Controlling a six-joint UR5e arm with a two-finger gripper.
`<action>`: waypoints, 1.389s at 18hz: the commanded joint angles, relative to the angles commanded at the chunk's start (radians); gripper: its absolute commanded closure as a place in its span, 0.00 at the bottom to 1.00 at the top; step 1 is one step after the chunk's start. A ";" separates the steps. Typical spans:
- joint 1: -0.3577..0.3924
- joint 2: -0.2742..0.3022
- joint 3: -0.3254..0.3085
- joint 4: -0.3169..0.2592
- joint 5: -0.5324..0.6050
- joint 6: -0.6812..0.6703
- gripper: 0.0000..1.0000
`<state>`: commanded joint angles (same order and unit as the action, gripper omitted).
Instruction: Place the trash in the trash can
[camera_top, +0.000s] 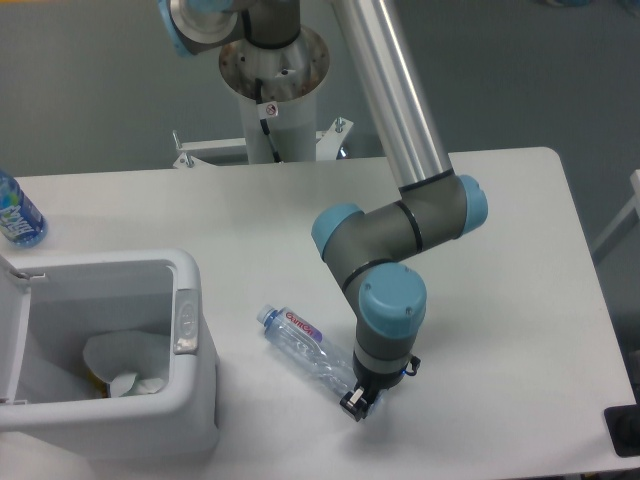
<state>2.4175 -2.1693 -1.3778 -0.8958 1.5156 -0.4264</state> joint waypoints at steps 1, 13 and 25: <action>0.015 0.023 0.034 0.003 -0.003 0.000 0.48; -0.014 0.219 0.283 0.150 -0.008 0.084 0.48; -0.336 0.203 0.267 0.222 -0.008 0.173 0.48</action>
<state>2.0819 -1.9665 -1.1106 -0.6734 1.5079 -0.2532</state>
